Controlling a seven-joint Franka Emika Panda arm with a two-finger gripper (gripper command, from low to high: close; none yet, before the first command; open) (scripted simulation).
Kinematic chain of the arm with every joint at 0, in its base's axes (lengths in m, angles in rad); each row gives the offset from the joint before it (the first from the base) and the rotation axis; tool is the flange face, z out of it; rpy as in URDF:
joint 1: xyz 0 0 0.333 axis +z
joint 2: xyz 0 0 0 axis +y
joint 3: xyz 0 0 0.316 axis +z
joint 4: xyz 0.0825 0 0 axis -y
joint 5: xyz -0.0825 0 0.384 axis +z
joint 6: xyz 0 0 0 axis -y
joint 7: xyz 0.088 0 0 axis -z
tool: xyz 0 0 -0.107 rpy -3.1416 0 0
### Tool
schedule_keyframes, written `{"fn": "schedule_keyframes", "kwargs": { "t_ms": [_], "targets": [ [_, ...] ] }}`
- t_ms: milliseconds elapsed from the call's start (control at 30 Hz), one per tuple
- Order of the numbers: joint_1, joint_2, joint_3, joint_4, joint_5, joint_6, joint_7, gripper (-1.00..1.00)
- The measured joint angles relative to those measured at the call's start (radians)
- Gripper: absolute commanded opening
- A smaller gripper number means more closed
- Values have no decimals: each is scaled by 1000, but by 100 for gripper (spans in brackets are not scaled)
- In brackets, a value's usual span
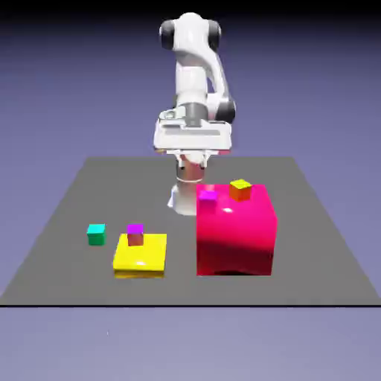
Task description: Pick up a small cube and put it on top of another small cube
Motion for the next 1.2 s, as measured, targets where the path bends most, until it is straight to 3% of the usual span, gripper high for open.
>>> {"fn": "schedule_keyframes", "kwargs": {
  "t_ms": [1200],
  "targets": [
    [226, -241, -1305, 16, -516, 12, 1312, 0]
  ]
}}
